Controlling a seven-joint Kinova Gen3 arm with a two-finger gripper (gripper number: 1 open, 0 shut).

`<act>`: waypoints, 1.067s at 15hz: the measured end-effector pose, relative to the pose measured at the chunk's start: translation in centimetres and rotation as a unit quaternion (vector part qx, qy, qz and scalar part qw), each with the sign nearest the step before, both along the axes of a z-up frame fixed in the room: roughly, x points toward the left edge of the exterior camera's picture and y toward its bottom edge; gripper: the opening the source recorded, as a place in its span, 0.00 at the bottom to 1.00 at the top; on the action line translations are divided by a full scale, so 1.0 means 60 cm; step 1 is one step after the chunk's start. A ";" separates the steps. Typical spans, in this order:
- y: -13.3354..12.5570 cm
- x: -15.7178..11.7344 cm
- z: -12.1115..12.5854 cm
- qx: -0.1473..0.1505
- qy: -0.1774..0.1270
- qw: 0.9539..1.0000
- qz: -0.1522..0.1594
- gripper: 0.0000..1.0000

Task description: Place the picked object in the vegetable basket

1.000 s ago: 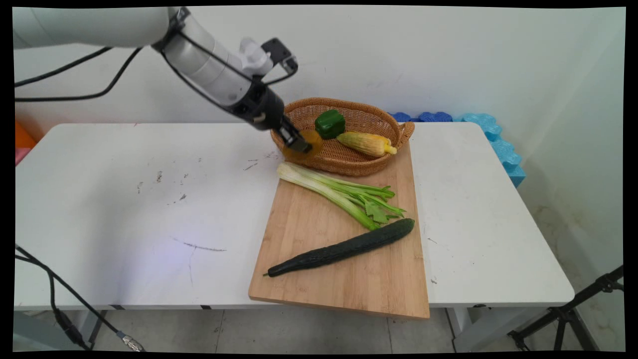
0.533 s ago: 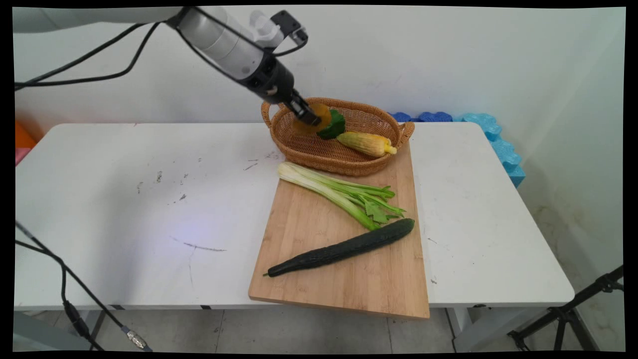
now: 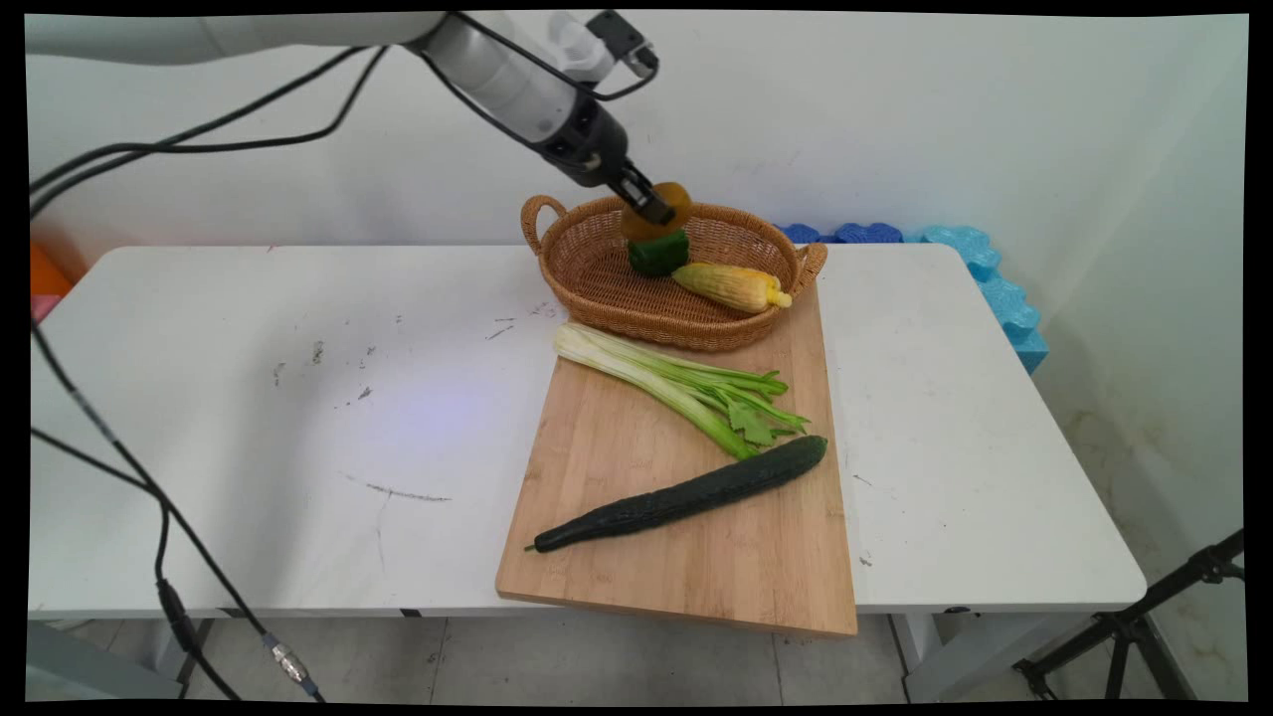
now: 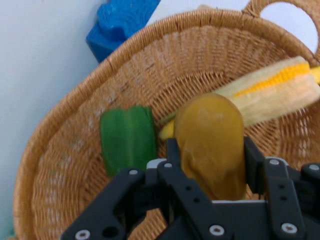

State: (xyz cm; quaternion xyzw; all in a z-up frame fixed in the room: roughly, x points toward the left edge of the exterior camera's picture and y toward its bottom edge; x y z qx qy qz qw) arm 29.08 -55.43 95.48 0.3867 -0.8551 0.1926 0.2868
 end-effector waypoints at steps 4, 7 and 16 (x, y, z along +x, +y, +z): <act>-0.053 -0.025 -0.031 -0.011 -0.007 1.000 -0.021 0.00; -0.091 -0.044 -0.056 -0.017 -0.010 0.999 -0.038 0.00; -0.176 -0.082 -0.121 -0.021 -0.010 0.998 -0.065 1.00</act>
